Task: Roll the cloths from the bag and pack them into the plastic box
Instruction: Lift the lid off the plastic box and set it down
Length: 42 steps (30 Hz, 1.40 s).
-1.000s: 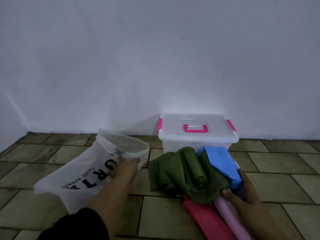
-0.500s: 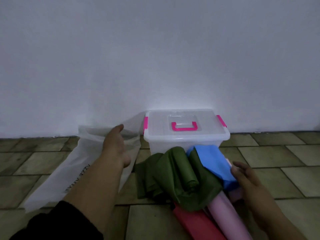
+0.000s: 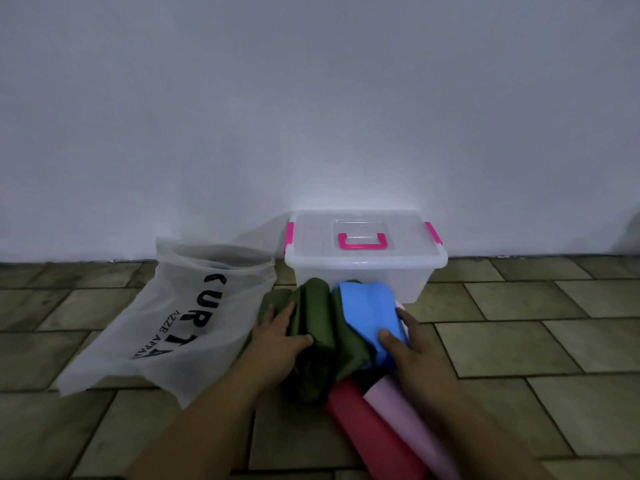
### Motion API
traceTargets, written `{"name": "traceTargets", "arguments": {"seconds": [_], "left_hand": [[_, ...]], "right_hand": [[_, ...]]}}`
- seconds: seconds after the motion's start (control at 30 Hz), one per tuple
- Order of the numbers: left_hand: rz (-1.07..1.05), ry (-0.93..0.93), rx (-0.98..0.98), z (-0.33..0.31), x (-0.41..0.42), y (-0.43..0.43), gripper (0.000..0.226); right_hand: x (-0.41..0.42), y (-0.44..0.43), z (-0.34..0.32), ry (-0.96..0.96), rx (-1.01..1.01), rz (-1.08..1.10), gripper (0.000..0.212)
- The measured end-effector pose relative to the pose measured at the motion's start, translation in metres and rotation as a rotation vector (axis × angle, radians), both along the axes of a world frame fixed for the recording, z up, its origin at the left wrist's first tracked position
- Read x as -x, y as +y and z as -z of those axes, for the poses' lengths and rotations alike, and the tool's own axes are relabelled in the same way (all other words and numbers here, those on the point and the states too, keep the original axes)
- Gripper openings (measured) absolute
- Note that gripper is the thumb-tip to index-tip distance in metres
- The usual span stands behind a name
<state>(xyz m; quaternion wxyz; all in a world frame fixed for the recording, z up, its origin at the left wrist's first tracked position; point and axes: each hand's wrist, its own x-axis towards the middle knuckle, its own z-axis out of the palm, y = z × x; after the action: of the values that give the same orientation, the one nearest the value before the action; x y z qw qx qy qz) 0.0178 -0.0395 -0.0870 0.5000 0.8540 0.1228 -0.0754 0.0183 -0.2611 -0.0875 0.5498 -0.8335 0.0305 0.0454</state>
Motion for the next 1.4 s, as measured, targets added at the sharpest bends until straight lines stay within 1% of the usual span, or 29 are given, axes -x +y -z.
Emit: {"name": "traceTargets", "arguments": {"seconds": [0.1, 0.17, 0.2, 0.3, 0.33, 0.4, 0.43, 0.47, 0.5, 0.53, 0.57, 0.6, 0.63, 0.67, 0.73, 0.77, 0.83, 0.9, 1.0, 1.07, 1.1, 1.17, 1.2, 1.23, 1.27, 1.3, 1.33, 1.37, 1.4], "left_hand": [[-0.008, 0.001, 0.010, 0.000, 0.001, 0.011, 0.076], [-0.001, -0.001, -0.007, 0.000, 0.004, 0.012, 0.076], [-0.006, -0.011, 0.017, 0.000, 0.005, 0.012, 0.075], [-0.072, -0.102, 0.161, -0.013, 0.008, 0.011, 0.065], [-0.113, -0.160, 0.140, -0.020, 0.006, 0.014, 0.059], [-0.231, -0.263, 0.014, -0.037, -0.009, 0.024, 0.051], [-0.293, -0.297, -0.018, -0.047, -0.020, 0.030, 0.049], [-0.344, -0.310, -0.011, -0.057, -0.033, 0.034, 0.050], [-0.380, -0.300, 0.024, -0.067, -0.048, 0.035, 0.053], [-0.388, -0.268, 0.048, -0.076, -0.062, 0.035, 0.056], [-0.375, -0.217, 0.054, -0.083, -0.077, 0.033, 0.058], [-0.353, -0.150, 0.066, -0.087, -0.089, 0.029, 0.060], [-0.338, -0.090, 0.099, -0.089, -0.101, 0.026, 0.061], [-0.338, -0.041, 0.156, -0.088, -0.111, 0.023, 0.062], [-0.375, 0.012, 0.289, -0.083, -0.124, 0.021, 0.063], [-0.399, 0.021, 0.303, -0.081, -0.127, 0.021, 0.063], [-0.430, 0.040, 0.199, -0.076, -0.132, 0.024, 0.061], [-0.482, 0.049, 0.142, -0.072, -0.133, 0.028, 0.047], [-0.545, 0.042, 0.228, -0.070, -0.134, 0.033, 0.032], [-0.610, 0.060, 0.363, -0.071, -0.133, 0.035, 0.028], [-0.644, 0.085, 0.447, -0.072, -0.131, 0.036, 0.026], [-0.671, 0.126, 0.559, -0.072, -0.125, 0.037, 0.021], [-0.661, 0.133, 0.576, -0.072, -0.121, 0.037, 0.020], [-0.647, 0.132, 0.575, -0.072, -0.118, 0.037, 0.019], [-0.634, 0.124, 0.568, -0.071, -0.115, 0.037, 0.018], [-0.625, 0.109, 0.565, -0.072, -0.111, 0.037, 0.018], [-0.611, 0.088, 0.569, -0.071, -0.107, 0.037, 0.018], [-0.591, 0.065, 0.584, -0.067, -0.104, 0.038, 0.016], [-0.579, 0.047, 0.614, -0.063, -0.100, 0.038, 0.016]], "right_hand": [[0.002, 0.010, 0.002, 0.003, 0.003, -0.048, 0.062], [0.002, 0.010, 0.000, 0.021, -0.024, -0.064, 0.061], [0.002, 0.008, -0.002, 0.037, -0.032, -0.077, 0.060], [-0.001, -0.009, -0.017, 0.141, -0.049, -0.132, 0.049], [-0.004, -0.019, -0.023, 0.149, -0.022, -0.140, 0.042], [-0.021, -0.042, -0.038, 0.025, 0.138, -0.046, 0.018], [-0.032, -0.053, -0.047, -0.064, 0.194, 0.065, 0.011], [-0.045, -0.063, -0.057, -0.153, 0.217, 0.190, 0.011], [-0.060, -0.071, -0.064, -0.225, 0.205, 0.286, 0.012], [-0.077, -0.076, -0.072, -0.266, 0.181, 0.331, 0.015], [-0.093, -0.078, -0.077, -0.251, 0.175, 0.327, 0.026], [-0.109, -0.076, -0.080, -0.192, 0.188, 0.292, 0.038], [-0.125, -0.073, -0.080, -0.125, 0.217, 0.246, 0.046], [-0.138, -0.068, -0.078, -0.073, 0.254, 0.206, 0.048], [-0.156, -0.053, -0.075, -0.062, 0.313, 0.179, 0.040], [-0.162, -0.046, -0.073, -0.080, 0.322, 0.186, 0.033], [-0.171, -0.034, -0.067, -0.110, 0.333, 0.203, 0.022], [-0.175, -0.025, -0.061, -0.133, 0.346, 0.223, 0.018], [-0.182, -0.022, -0.057, -0.151, 0.280, 0.269, 0.016], [-0.184, -0.025, -0.056, -0.112, 0.242, 0.303, 0.017], [-0.185, -0.028, -0.055, -0.060, 0.136, 0.327, 0.015], [-0.181, -0.034, -0.053, 0.151, -0.226, 0.320, 0.011], [-0.178, -0.038, -0.052, 0.251, -0.348, 0.322, 0.014], [-0.177, -0.041, -0.049, 0.262, -0.392, 0.338, 0.018], [-0.176, -0.044, -0.048, 0.179, -0.296, 0.366, 0.023], [-0.175, -0.045, -0.048, 0.022, -0.110, 0.395, 0.027], [-0.170, -0.045, -0.051, -0.192, 0.056, 0.390, 0.028], [-0.162, -0.043, -0.057, -0.385, 0.153, 0.295, 0.026], [-0.151, -0.037, -0.064, -0.507, 0.214, 0.112, 0.025]]}}
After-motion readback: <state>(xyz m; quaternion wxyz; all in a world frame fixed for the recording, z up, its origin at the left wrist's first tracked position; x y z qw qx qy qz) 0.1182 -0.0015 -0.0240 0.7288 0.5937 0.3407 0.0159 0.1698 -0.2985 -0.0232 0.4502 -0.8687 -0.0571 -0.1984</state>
